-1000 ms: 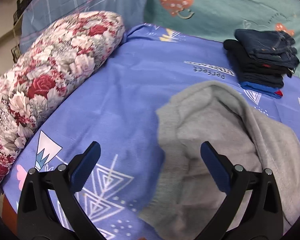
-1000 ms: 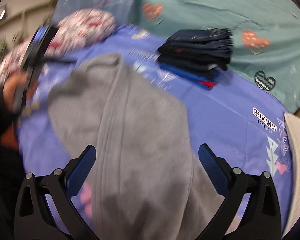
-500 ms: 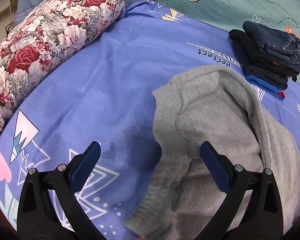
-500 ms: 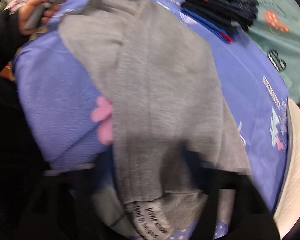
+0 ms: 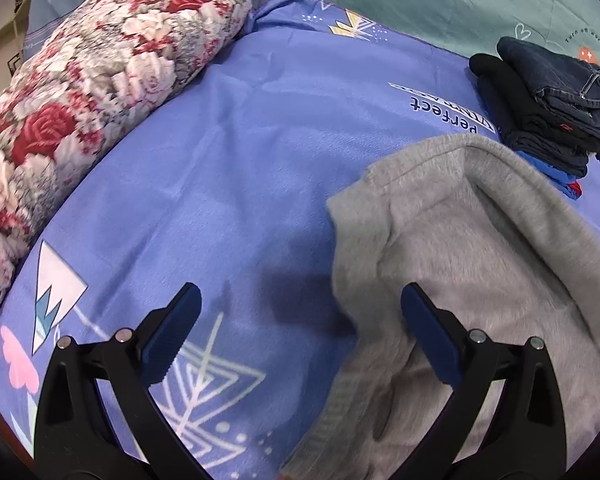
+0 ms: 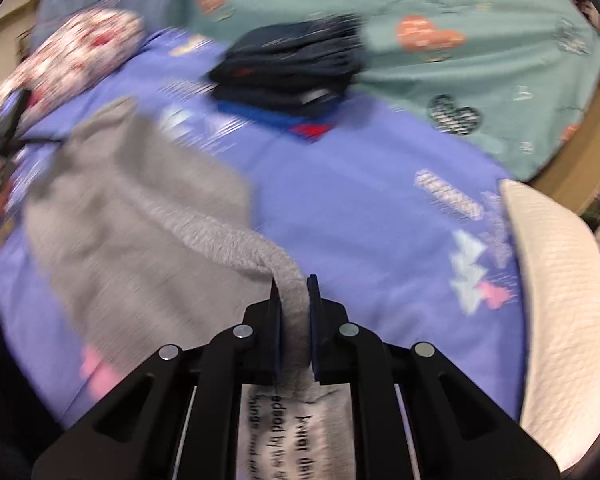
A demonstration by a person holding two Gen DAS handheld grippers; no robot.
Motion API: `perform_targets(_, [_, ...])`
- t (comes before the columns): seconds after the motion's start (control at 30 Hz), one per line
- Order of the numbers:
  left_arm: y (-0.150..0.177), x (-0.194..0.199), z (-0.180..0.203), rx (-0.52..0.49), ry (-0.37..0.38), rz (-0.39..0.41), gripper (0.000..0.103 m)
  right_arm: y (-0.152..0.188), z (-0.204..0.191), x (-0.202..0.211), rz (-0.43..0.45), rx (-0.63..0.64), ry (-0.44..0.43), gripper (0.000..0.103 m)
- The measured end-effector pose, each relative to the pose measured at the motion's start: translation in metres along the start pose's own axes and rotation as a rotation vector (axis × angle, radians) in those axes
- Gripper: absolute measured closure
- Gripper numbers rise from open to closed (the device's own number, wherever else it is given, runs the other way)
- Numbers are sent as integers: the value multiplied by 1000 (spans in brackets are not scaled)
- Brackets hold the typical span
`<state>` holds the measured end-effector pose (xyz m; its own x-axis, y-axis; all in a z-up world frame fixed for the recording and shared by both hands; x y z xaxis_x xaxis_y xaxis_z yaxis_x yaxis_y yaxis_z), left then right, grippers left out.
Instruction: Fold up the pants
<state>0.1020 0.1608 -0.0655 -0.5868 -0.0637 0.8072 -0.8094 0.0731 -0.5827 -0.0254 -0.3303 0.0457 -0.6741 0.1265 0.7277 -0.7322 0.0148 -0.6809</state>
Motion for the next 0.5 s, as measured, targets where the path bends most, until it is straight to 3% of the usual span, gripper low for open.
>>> perform_targets(0.03, [-6,-6,5,-15,5,-13,2,-24,22,-18,27,-52,57,84])
perform_targets(0.1, [-17,-18,13,-36,10,-38,2,-54,66,-49,72,-128,213,49])
perform_targets(0.13, [-23,-25,18,-47,17,-60,2,-64,96,-64,98,-174,335,26])
perform_targets(0.17, [-27,-31,22,-57,29,-78,2,-66,116,-75,98,-223,371,19])
perform_targets(0.27, [-37,-43,32,-89,56,-114,2,-49,149,-103,7,-405,244,19])
perform_targets(0.43, [-44,-63,49,-138,100,-148,2,-14,154,-128,-79,-457,139,11])
perform_targets(0.5, [-45,-72,58,-130,142,-167,2,1,154,-141,-118,-561,16,10])
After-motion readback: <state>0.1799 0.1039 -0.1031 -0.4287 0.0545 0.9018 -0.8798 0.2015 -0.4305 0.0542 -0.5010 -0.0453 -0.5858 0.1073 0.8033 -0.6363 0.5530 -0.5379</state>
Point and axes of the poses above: each gripper's, at about its wrist camera, not at the fingertips, and x roughly against the way its jaws point, z to its right, y to its underside, the point moved 7 cm from there along -x, roughly the way its jaws point, and after that the axes turned 12 degrees about -x, right-handed, at the moved point
